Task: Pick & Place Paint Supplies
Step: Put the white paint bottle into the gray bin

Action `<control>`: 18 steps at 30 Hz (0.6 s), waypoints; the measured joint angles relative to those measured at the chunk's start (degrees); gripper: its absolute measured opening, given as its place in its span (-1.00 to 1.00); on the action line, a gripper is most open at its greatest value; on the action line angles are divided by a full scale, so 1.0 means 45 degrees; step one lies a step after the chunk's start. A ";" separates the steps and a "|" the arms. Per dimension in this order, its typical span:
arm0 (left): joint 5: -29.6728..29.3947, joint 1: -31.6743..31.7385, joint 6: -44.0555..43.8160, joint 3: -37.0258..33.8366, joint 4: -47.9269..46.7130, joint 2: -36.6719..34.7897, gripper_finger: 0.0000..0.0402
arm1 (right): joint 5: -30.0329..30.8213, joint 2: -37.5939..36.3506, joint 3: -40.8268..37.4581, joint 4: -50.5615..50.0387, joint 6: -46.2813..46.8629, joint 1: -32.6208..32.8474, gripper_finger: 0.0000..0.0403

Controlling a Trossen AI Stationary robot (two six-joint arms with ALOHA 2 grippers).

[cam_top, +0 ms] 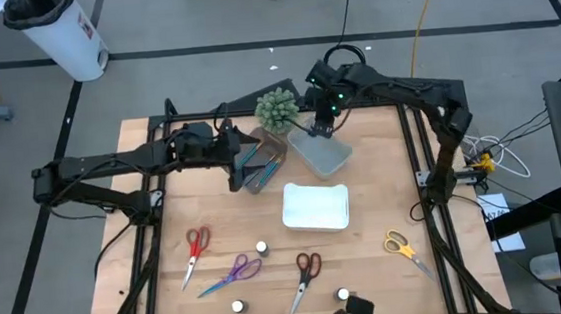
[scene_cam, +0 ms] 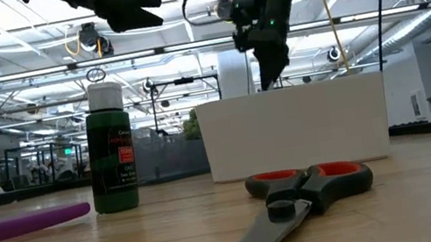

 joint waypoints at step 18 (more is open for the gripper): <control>0.0019 0.0172 -0.0299 0.0000 -0.0106 -0.0010 0.82 | 0.1039 0.2019 0.0038 0.0666 -0.1026 -0.0015 -0.46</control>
